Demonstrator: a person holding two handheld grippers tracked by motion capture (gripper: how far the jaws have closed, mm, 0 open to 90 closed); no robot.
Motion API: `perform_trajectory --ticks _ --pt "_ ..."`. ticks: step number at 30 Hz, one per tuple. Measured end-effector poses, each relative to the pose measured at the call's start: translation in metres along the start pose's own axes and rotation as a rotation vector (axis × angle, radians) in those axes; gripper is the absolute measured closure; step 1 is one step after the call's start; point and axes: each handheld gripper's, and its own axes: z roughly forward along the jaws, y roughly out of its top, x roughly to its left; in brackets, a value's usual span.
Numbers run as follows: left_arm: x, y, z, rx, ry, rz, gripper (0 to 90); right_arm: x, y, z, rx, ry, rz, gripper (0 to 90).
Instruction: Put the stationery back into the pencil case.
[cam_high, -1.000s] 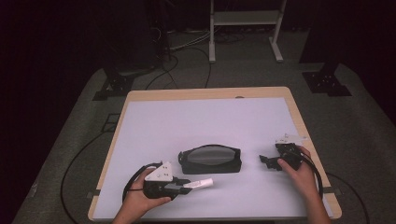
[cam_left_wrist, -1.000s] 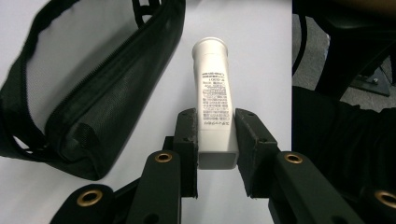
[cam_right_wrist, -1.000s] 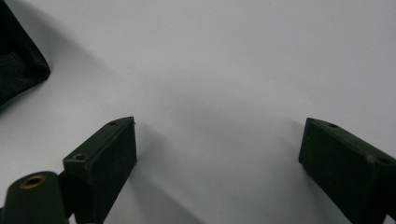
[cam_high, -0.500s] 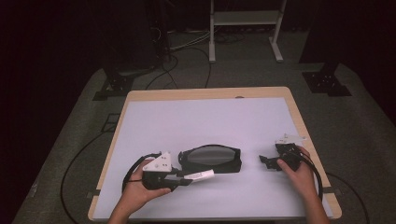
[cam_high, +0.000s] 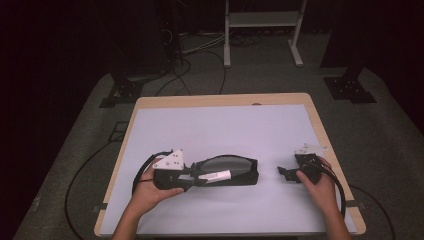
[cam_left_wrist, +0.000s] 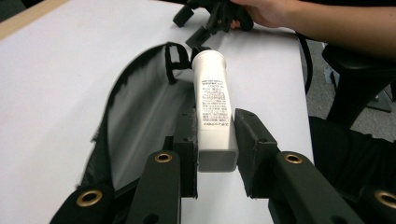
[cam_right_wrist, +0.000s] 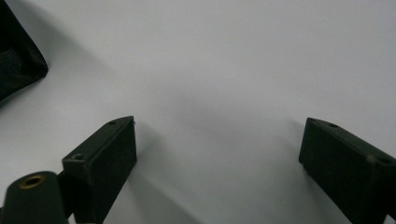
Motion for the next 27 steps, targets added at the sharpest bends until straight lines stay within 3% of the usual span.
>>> perform_trajectory --ticks 18,27 --pt "0.032 0.011 0.025 0.009 -0.015 0.005 71.2 0.0 0.0 0.0 0.0 0.0 0.0 10.1" --pt "0.041 0.011 0.042 0.026 -0.018 -0.002 71.2 0.0 0.0 0.0 -0.001 -0.001 0.0 10.1"
